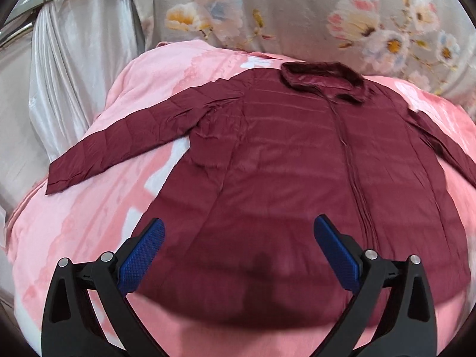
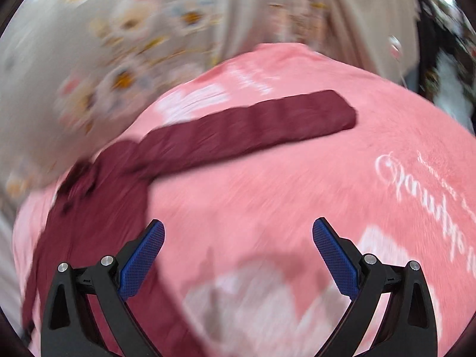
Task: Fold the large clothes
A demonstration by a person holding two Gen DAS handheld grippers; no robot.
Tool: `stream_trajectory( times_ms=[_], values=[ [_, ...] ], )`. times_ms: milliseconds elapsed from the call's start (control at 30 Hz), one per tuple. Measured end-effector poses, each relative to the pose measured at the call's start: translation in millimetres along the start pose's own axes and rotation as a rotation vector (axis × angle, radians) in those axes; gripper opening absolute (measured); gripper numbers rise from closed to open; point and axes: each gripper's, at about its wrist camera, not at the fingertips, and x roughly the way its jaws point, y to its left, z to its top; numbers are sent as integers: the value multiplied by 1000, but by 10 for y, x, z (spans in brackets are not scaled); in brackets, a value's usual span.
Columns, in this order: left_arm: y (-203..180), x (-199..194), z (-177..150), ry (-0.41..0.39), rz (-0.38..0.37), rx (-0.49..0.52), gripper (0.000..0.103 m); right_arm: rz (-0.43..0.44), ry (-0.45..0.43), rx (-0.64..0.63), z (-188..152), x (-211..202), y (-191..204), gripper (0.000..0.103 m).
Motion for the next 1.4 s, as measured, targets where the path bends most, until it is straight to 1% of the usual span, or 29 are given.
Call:
stream_trajectory(
  times_ms=[67,133,200,267,300,367,400,500,533,567,600,667,733,767,833,867,933,967,1000,1067,1133,1167,1233,1300,1400],
  values=[
    [-39,174,110,25,6,-5,98,-49,-37,53,216,212,-187,98],
    [-70,304,188,52,23,2,98,-85,-69,67,392,387,-293,97],
    [-101,415,251,76,48,11,98,-103,-78,82,582,586,-436,94],
    [-111,507,307,83,71,11,98,-120,-59,96,698,766,-530,85],
    [-107,556,339,87,82,7,98,-124,-45,110,753,869,-585,83],
    [-102,624,396,88,83,-5,98,-123,-19,154,828,1044,-697,77],
    [-113,658,432,86,79,-7,98,-127,-13,169,829,1084,-742,76],
    [-208,712,503,70,74,18,98,-127,4,214,859,1261,-834,65],
    [-246,725,520,68,65,25,98,-132,2,222,876,1312,-849,58],
    [-290,737,535,66,55,34,98,-143,-11,225,901,1347,-852,53],
    [-321,746,546,65,52,39,98,-150,-20,223,911,1357,-847,42],
    [-373,769,567,61,49,50,98,-137,-31,220,985,1403,-808,9],
    [-396,797,587,55,49,51,98,-130,-69,199,1058,1365,-693,7],
    [-395,811,597,53,51,50,98,-119,-111,160,1109,1276,-526,6],
    [-373,844,620,49,65,45,98,-59,-167,69,1164,1088,-173,6],
    [-346,866,631,46,79,41,98,-3,-201,-7,1164,934,140,6],
    [-281,897,642,46,103,30,98,101,-234,-139,1087,696,686,6],
    [-244,918,646,48,113,21,98,162,-239,-220,1002,577,1021,6],
    [-189,947,649,55,124,8,98,208,-237,-281,918,495,1276,6],
    [-79,989,649,67,140,-14,98,305,-219,-407,672,358,1797,6],
    [20,1010,630,75,150,-24,98,398,-177,-540,324,289,2354,6],
    [61,1019,621,79,155,-26,98,427,-163,-553,193,276,2541,6],
    [168,1035,603,86,162,-36,98,493,-105,-638,-160,299,2953,6],
    [262,1048,596,91,162,-48,98,542,-44,-701,-498,358,3269,6],
    [381,1085,580,98,161,-62,98,588,44,-755,-907,485,3648,6]
  ],
)
